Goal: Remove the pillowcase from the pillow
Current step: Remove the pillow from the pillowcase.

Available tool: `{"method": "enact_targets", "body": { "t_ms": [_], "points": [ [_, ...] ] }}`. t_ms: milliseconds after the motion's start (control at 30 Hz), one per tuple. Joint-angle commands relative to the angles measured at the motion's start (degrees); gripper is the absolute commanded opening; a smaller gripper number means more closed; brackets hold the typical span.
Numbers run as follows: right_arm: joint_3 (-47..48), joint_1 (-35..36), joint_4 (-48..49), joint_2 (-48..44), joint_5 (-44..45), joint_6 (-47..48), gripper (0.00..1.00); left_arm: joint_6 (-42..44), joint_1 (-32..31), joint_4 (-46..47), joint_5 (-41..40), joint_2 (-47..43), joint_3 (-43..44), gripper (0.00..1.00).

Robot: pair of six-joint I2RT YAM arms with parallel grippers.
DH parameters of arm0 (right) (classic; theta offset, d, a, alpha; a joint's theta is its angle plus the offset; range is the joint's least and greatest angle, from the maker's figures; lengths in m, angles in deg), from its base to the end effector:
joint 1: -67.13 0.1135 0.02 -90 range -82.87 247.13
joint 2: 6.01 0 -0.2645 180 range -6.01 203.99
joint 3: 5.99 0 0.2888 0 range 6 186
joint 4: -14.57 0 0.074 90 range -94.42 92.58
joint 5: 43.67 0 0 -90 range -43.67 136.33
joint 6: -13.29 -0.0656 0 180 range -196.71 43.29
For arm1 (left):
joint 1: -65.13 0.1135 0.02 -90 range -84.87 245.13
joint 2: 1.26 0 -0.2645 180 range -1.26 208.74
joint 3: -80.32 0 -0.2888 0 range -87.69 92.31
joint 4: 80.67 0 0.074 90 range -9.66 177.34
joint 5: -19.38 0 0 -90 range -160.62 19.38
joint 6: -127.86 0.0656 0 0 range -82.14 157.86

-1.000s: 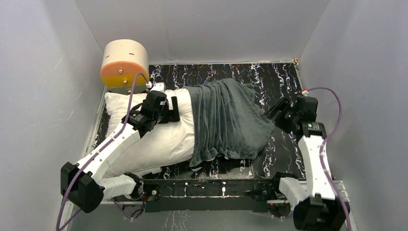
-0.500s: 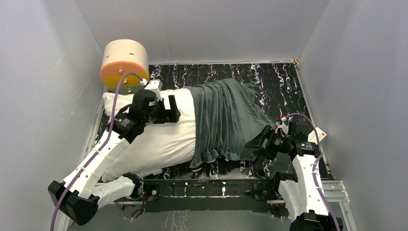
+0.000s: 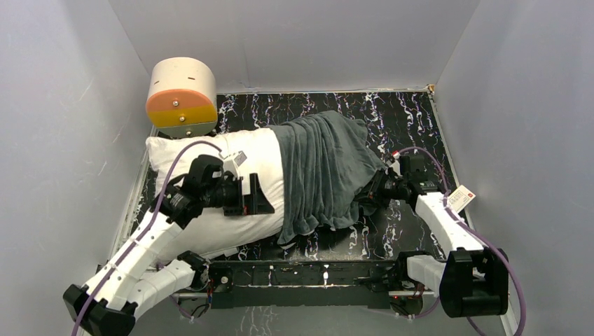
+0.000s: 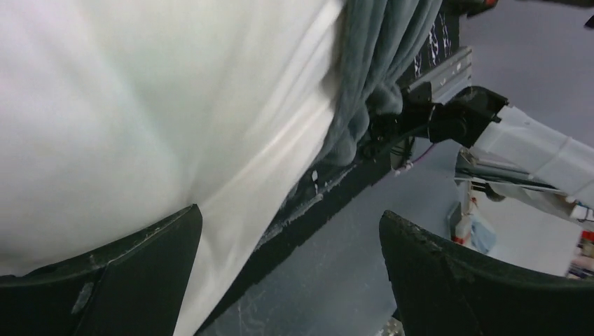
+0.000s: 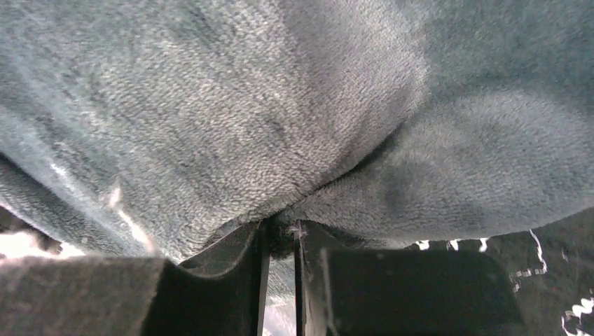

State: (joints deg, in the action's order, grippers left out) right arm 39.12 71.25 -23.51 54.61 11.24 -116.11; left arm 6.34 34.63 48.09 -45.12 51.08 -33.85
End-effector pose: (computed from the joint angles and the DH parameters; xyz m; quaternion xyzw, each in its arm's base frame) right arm 0.2410 0.0552 0.1640 0.1847 0.8917 0.3764 0.1705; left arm 0.1964 -0.1485 0.3087 0.0894 0.8765 -0.3911 0.2660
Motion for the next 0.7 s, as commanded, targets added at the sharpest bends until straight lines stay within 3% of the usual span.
{"method": "enact_targets", "body": {
  "t_ms": [0,100,233,433,567,667],
  "points": [
    [7.8,2.6,13.0,3.3,5.2,-3.1,0.24,-11.0,-0.2,-3.3,4.2,-6.8,-8.7,0.98],
    [8.5,2.7,12.7,4.1,6.7,-2.1,0.27,-18.5,-0.2,2.7,0.5,-9.2,-12.6,0.98],
    [10.6,2.7,8.0,1.7,10.8,0.9,0.37,-30.3,-0.3,20.8,-5.7,-11.0,-18.9,0.98],
    [11.6,2.7,-3.3,-5.7,14.8,4.5,0.68,-6.3,-0.9,11.8,-26.9,4.6,-6.8,0.98],
    [9.4,2.7,-9.4,-12.4,15.1,2.1,0.76,-1.6,-1.1,10.2,-31.6,10.4,-5.4,0.98],
    [0.9,2.7,-0.7,-18.1,4.7,-4.0,0.80,-1.9,-1.4,9.6,-34.3,14.3,-6.0,0.97]
  ]
}}
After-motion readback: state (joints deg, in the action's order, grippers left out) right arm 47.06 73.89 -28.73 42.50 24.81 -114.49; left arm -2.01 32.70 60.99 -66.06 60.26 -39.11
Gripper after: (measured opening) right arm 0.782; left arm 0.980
